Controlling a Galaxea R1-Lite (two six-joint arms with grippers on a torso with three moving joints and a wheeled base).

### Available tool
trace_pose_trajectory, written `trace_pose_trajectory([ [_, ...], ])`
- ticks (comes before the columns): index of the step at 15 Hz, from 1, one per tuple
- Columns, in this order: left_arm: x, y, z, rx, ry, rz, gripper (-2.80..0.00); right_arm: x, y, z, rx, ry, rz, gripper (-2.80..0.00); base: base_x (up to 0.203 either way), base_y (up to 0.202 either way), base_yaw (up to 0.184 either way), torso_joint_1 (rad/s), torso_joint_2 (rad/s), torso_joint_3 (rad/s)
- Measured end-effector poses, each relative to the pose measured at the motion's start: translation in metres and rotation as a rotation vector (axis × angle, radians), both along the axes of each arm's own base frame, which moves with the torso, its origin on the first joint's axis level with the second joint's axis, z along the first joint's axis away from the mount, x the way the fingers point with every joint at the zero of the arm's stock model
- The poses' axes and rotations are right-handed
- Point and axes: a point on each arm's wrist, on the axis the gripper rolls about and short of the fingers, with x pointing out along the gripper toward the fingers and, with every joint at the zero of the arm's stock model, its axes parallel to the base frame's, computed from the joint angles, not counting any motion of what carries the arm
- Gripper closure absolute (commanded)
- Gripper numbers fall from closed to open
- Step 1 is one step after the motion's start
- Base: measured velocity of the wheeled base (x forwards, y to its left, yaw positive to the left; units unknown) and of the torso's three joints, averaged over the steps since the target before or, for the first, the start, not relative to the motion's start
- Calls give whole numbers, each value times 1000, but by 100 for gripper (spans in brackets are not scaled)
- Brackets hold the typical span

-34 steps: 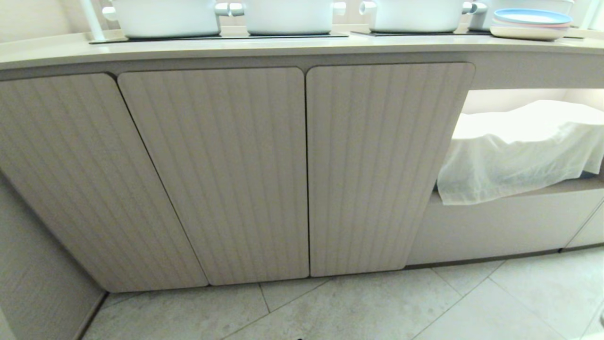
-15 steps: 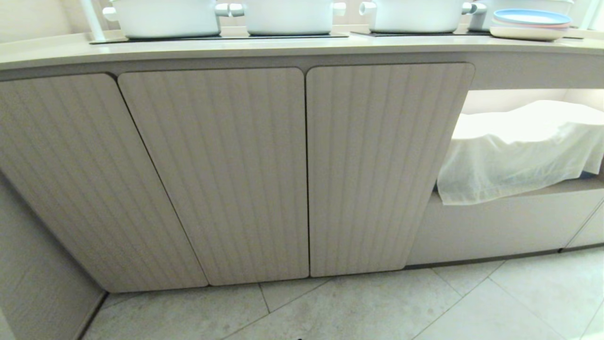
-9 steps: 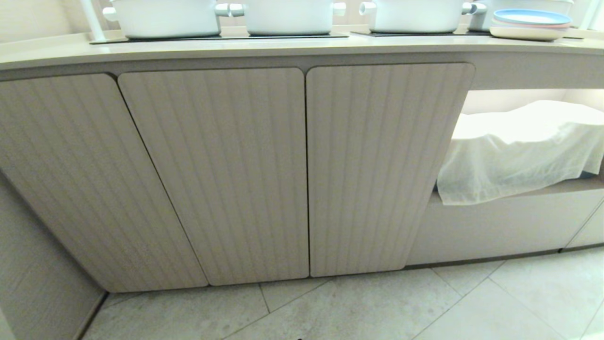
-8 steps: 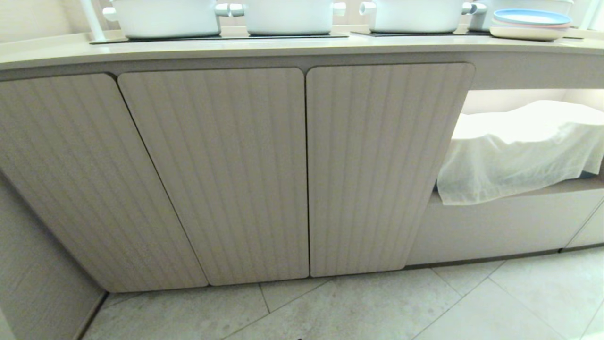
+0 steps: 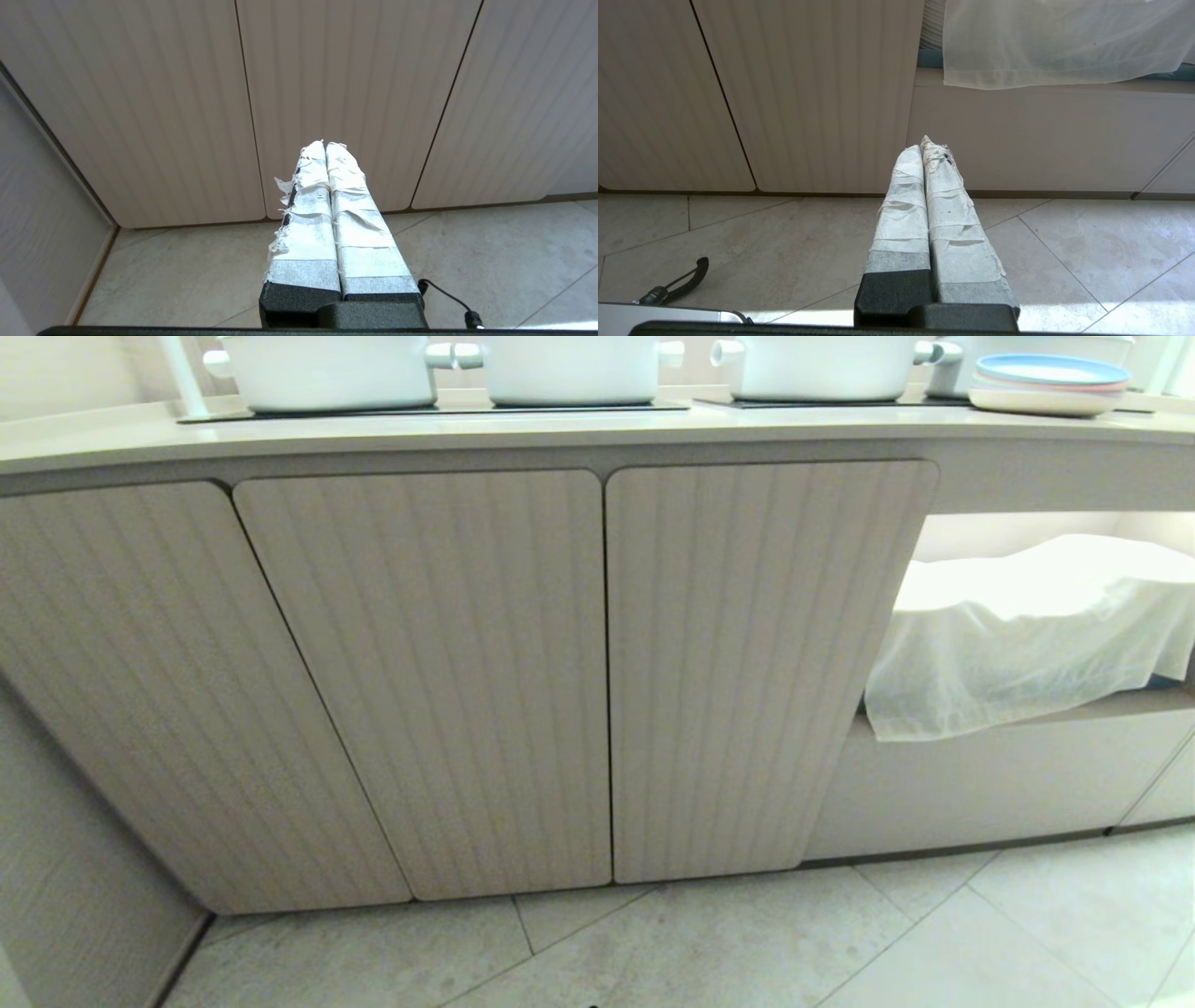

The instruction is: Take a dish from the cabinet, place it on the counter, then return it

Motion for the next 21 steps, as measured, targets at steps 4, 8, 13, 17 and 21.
trace_pose_trajectory([
  [4,0,0,0,0,0,0,0,0,0,0,7,1,0,0,0,0,0,0,0,0],
  [8,0,0,0,0,0,0,0,0,0,0,6,2,0,0,0,0,0,0,0,0],
  [13,0,0,0,0,0,0,0,0,0,0,-12,-1,2,0,0,0,0,0,0,0],
  [17,0,0,0,0,0,0,0,0,0,0,-20,1,2,0,0,0,0,0,0,0],
  [21,0,0,0,0,0,0,0,0,0,0,-17,-1,2,0,0,0,0,0,0,0],
])
